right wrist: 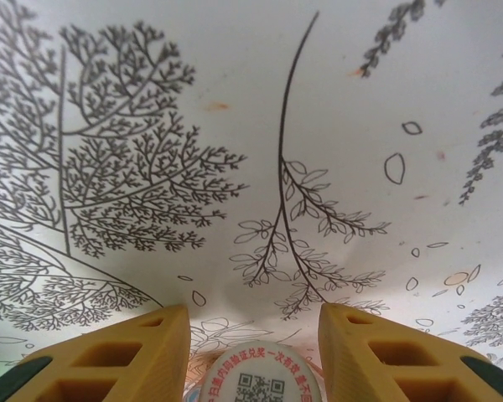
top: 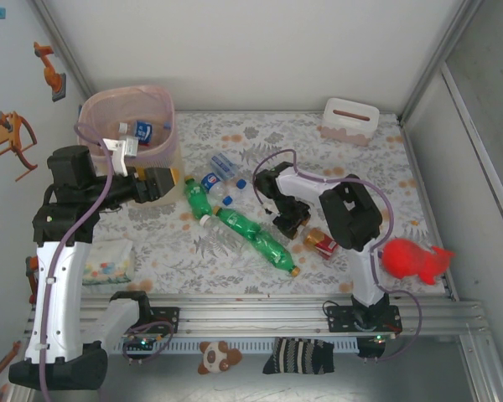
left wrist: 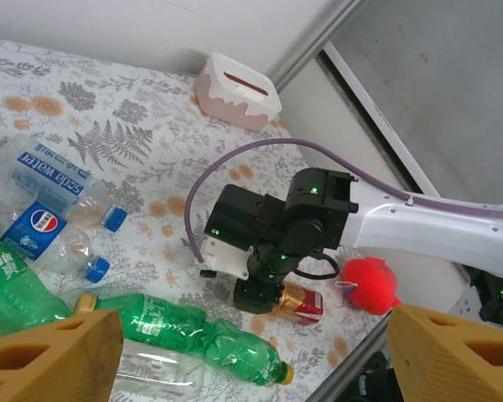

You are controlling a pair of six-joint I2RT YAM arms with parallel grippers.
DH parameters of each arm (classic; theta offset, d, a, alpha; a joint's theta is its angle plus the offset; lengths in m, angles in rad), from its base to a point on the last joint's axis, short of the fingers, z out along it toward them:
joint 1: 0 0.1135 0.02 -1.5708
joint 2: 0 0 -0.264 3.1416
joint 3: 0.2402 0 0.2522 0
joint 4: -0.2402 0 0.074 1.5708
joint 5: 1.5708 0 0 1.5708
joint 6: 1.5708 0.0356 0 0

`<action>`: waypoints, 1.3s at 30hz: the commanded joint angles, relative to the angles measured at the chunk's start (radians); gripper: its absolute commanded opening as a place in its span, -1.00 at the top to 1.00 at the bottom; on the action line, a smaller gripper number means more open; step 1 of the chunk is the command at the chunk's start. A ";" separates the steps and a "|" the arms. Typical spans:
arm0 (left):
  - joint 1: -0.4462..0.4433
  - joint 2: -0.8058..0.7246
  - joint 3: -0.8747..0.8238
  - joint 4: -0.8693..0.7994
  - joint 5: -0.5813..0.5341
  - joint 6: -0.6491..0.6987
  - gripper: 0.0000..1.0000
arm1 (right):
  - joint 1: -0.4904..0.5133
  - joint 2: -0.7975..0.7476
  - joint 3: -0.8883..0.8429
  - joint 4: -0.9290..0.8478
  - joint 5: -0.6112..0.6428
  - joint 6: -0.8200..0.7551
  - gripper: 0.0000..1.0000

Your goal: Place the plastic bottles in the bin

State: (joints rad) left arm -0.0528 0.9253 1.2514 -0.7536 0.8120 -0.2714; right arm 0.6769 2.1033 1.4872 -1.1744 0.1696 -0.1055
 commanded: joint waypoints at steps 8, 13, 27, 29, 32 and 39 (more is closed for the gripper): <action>-0.012 0.007 -0.009 0.031 0.015 -0.019 -0.62 | -0.005 -0.063 -0.015 -0.035 0.015 0.001 0.26; -0.012 0.004 -0.011 0.030 0.012 -0.020 -0.62 | -0.005 -0.069 -0.015 -0.034 0.016 0.001 0.40; -0.047 0.006 -0.026 0.075 0.012 -0.025 -0.62 | -0.005 -0.296 0.034 0.002 0.024 0.048 0.64; -0.064 0.004 -0.034 0.099 0.013 -0.025 -0.62 | -0.005 -0.355 0.051 0.019 -0.001 0.059 0.65; -0.087 0.004 -0.047 0.133 0.015 -0.025 -0.62 | -0.005 -0.437 0.069 0.049 -0.047 0.074 0.66; -0.175 0.007 -0.078 0.241 0.024 -0.022 -0.63 | -0.005 -0.567 0.112 0.101 -0.205 0.111 0.67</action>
State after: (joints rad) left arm -0.1963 0.9333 1.1877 -0.5964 0.8127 -0.2859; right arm 0.6769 1.5787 1.5726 -1.1015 0.0559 -0.0280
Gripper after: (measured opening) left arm 0.815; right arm 0.288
